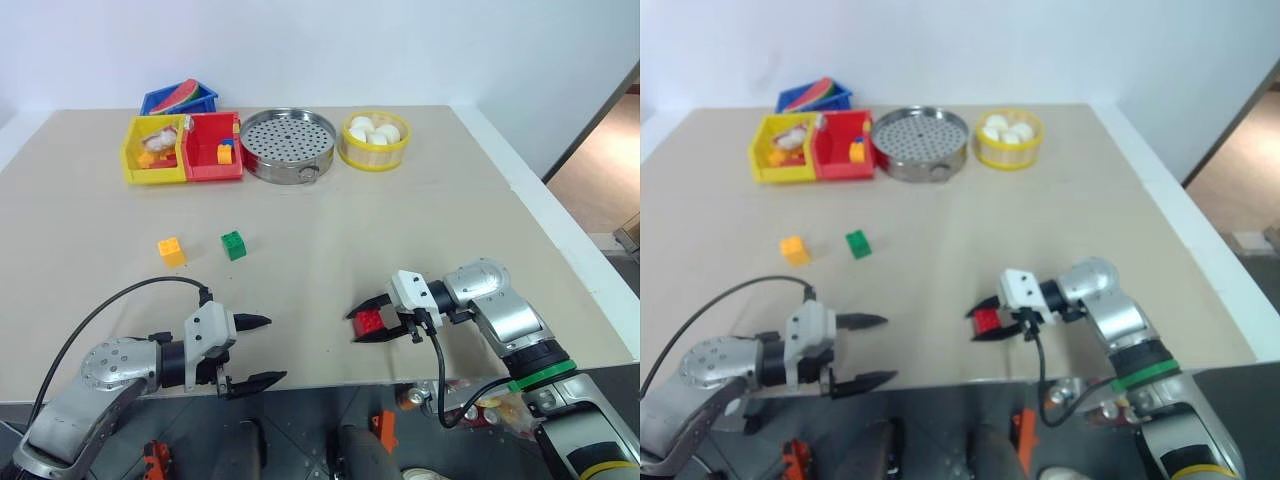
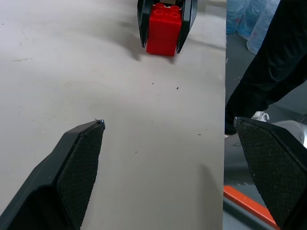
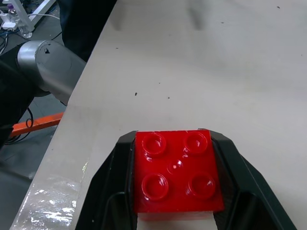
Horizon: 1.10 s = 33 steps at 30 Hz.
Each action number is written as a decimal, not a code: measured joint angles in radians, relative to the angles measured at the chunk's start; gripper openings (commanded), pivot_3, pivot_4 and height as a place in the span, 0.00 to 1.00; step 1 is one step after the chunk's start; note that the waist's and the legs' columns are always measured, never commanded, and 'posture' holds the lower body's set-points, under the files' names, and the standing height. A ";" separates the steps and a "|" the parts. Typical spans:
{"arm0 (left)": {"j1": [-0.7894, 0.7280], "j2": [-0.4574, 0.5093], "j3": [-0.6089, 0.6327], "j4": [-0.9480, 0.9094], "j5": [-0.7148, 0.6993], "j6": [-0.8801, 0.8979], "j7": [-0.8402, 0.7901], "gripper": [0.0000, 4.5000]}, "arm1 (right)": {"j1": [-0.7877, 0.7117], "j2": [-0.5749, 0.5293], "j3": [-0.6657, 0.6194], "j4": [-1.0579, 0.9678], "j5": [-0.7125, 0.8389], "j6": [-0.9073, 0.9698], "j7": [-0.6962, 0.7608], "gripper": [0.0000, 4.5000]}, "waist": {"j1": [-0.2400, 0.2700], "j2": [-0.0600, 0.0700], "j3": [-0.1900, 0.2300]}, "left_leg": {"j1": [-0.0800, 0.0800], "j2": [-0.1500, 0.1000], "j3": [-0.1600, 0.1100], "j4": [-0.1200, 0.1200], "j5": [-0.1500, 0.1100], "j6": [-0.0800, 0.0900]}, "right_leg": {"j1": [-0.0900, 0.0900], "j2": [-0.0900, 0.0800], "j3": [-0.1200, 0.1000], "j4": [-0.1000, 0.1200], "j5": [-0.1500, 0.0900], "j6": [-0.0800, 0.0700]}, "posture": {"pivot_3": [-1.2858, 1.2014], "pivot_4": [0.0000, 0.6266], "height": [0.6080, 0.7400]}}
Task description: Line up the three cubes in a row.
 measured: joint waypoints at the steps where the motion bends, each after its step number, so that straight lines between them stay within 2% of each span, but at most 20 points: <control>1: 0.000 -0.001 0.002 0.000 0.000 0.000 0.002 1.00 | -0.009 0.007 0.000 0.001 0.001 0.016 -0.005 0.29 | 0.000 0.000 0.000 | 0.000 0.001 0.000 0.000 0.000 0.000 | 0.000 0.000 0.000 0.000 0.000 0.000 | 0.52 0.24 1.00; 4: -0.001 -0.008 0.018 0.012 0.005 -0.001 0.022 1.00 | -0.080 0.047 0.001 0.021 0.001 0.098 -0.031 0.29 | 0.000 0.000 0.000 | 0.001 0.003 0.000 0.000 0.000 0.000 | 0.000 0.003 0.000 0.000 0.001 -0.002 | 0.52 0.24 1.00; 9: -0.043 -0.039 0.067 0.086 0.021 -0.006 0.079 1.00 | -0.280 0.158 0.010 0.269 -0.060 0.126 -0.091 0.29 | 0.001 0.000 0.000 | 0.002 0.008 -0.001 0.001 0.000 -0.001 | 0.000 0.009 0.000 0.000 0.004 -0.006 | 0.52 0.24 1.00; 17: -0.040 -0.038 0.086 0.106 0.043 -0.019 0.085 1.00 | -0.379 0.221 0.014 0.567 -0.147 0.001 -0.104 0.29 | 0.000 0.000 0.000 | 0.001 0.008 0.002 -0.001 -0.002 -0.003 | -0.001 0.010 0.003 0.000 0.004 -0.001 | 0.52 0.24 1.00; 28: -0.025 -0.041 0.085 0.093 0.061 -0.019 0.100 1.00 | -0.424 0.247 0.007 0.684 -0.183 -0.093 -0.101 0.29 | 0.000 0.000 0.000 | 0.003 0.011 0.003 0.001 -0.001 -0.003 | -0.001 0.011 0.003 0.001 0.005 -0.008 | 0.52 0.24 1.00; 29: -0.026 -0.041 0.085 0.093 0.062 -0.019 0.100 1.00 | -0.426 0.249 0.004 0.689 -0.184 -0.091 -0.101 0.52 | 0.000 0.000 0.000 | 0.003 0.011 0.003 0.001 -0.001 -0.003 | -0.001 0.011 0.003 0.001 0.005 -0.008 | 0.52 0.24 1.00; 33: -0.030 -0.043 0.076 0.093 0.064 -0.019 0.100 1.00 | -0.429 0.251 0.004 0.711 -0.197 -0.051 -0.098 0.82 | 0.000 0.000 0.000 | 0.003 0.011 0.004 0.000 -0.001 -0.003 | -0.002 0.011 0.003 0.001 0.005 -0.008 | 0.52 0.24 1.00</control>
